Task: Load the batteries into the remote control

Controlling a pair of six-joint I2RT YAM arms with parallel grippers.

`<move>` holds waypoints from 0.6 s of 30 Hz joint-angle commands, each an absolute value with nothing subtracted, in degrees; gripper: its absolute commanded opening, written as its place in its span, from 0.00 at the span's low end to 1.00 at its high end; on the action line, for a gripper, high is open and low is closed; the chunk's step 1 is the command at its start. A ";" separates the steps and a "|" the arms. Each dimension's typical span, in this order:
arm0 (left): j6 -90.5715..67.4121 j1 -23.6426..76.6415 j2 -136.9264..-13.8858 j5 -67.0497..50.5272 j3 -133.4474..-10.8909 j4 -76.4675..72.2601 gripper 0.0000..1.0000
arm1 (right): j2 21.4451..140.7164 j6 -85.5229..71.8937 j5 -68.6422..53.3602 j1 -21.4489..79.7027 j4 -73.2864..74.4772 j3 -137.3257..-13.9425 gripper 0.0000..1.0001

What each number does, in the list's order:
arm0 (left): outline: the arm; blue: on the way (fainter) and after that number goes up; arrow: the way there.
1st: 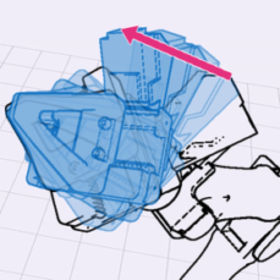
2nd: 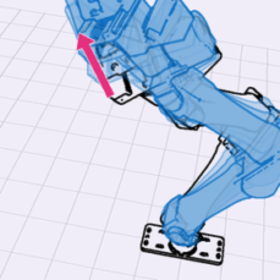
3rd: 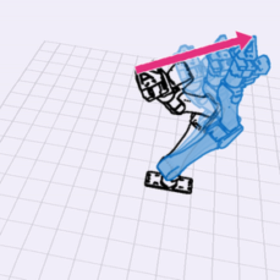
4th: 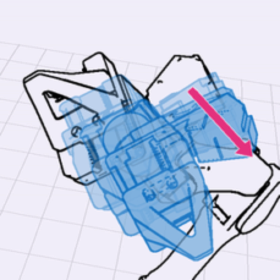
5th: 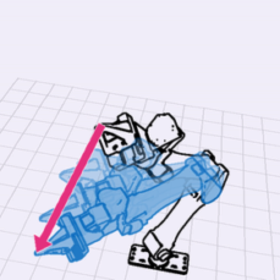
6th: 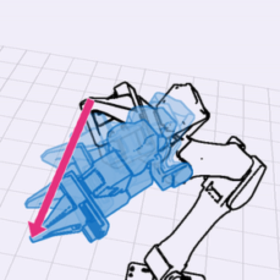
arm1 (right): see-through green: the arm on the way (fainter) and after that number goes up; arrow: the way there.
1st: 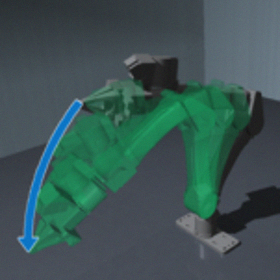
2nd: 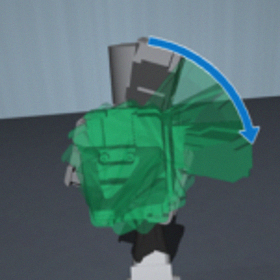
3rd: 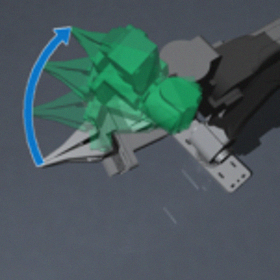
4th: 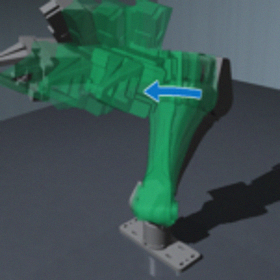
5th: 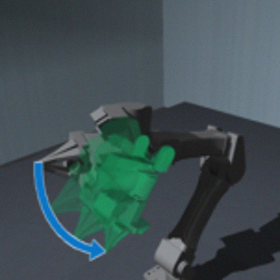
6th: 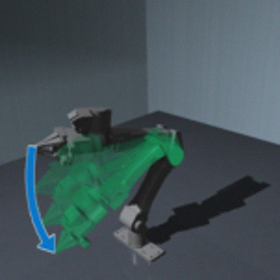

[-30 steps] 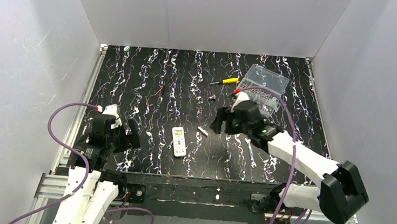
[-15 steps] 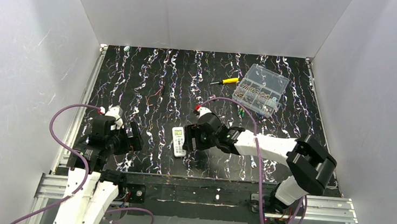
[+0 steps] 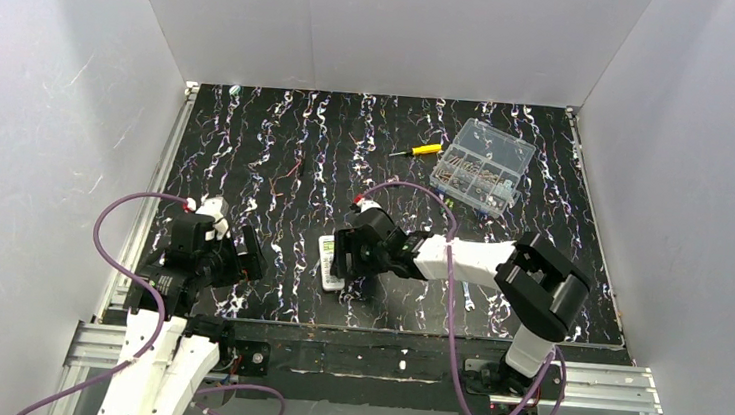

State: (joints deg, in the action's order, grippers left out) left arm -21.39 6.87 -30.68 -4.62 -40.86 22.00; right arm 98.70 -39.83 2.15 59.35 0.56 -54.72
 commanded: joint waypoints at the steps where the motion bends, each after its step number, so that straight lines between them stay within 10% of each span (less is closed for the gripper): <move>1: -20.57 6.86 -31.51 -5.96 -40.56 25.66 0.99 | 100.16 -41.44 0.98 60.07 -2.95 -57.76 0.81; 18: -20.39 6.86 -31.99 -6.33 -40.68 25.81 1.00 | 104.29 -43.97 4.43 62.20 0.79 -59.31 0.70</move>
